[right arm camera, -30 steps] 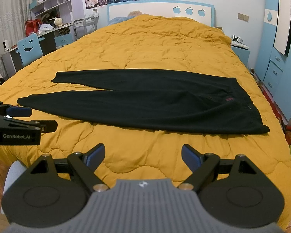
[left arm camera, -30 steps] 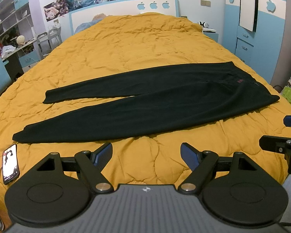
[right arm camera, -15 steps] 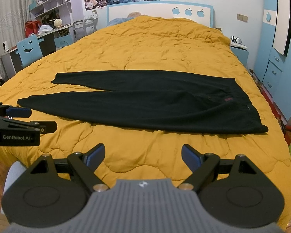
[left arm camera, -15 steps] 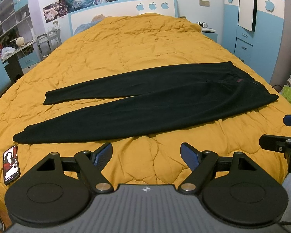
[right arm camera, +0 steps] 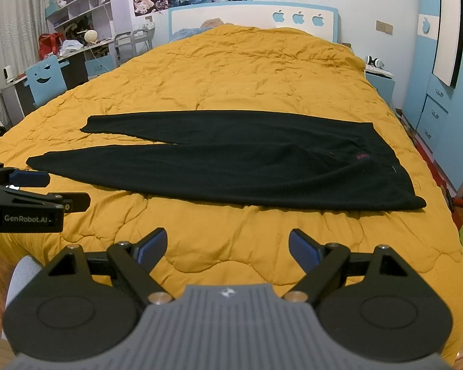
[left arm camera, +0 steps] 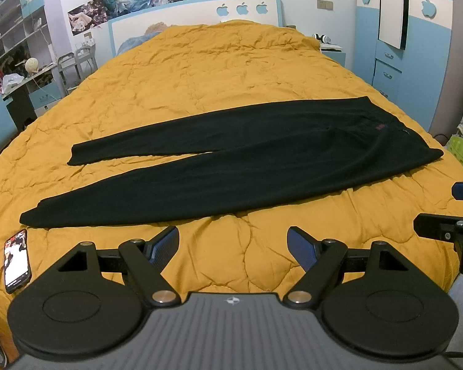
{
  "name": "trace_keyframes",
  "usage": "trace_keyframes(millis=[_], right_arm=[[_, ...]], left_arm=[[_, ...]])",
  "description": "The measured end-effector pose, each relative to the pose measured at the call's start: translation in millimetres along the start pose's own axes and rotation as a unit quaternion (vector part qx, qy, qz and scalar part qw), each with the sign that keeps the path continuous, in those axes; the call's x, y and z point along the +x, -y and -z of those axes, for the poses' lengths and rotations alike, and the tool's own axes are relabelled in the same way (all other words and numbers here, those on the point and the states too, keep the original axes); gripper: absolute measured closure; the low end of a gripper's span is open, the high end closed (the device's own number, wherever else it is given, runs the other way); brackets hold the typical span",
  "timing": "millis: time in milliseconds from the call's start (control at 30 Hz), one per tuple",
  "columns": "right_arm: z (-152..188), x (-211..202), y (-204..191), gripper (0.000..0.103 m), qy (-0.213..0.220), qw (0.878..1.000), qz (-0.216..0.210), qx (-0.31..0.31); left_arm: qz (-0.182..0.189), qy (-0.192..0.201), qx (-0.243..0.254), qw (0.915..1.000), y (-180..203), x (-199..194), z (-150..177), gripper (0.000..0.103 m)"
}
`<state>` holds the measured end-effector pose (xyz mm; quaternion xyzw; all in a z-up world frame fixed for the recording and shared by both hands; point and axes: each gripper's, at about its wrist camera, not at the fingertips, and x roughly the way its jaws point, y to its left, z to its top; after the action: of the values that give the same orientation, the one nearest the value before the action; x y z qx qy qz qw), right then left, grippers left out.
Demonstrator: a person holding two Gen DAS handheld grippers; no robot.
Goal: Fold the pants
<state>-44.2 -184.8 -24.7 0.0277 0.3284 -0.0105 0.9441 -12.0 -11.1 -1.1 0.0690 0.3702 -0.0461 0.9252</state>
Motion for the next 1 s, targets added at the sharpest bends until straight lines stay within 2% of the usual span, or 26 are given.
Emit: trace_keyframes(millis=[433,600,733,867,1000], right_arm=[[-4,11,0,0.021,-0.016,1.000,0.007,0.002],[-7,23,8,0.021,-0.018,1.000,0.009,-0.003],[-8,39,26,0.021,0.002,1.000,0.017,-0.019],[-8,63,48,0.021,0.015,0.996,0.053,-0.076],[-4,91,80,0.021,0.006,0.989,0.069,-0.128]], left_arm=[[0.007,-0.014,0.003,0.9999,-6,14,-1,0.010],[0.001,-0.001,0.026,0.9997,-14,27,-5,0.010],[-0.025,0.015,0.058,0.9979,-27,50,-6,0.019],[-0.036,0.018,0.117,0.9923,-41,78,0,0.025],[-0.060,0.021,0.213,0.9749,-55,99,13,0.026]])
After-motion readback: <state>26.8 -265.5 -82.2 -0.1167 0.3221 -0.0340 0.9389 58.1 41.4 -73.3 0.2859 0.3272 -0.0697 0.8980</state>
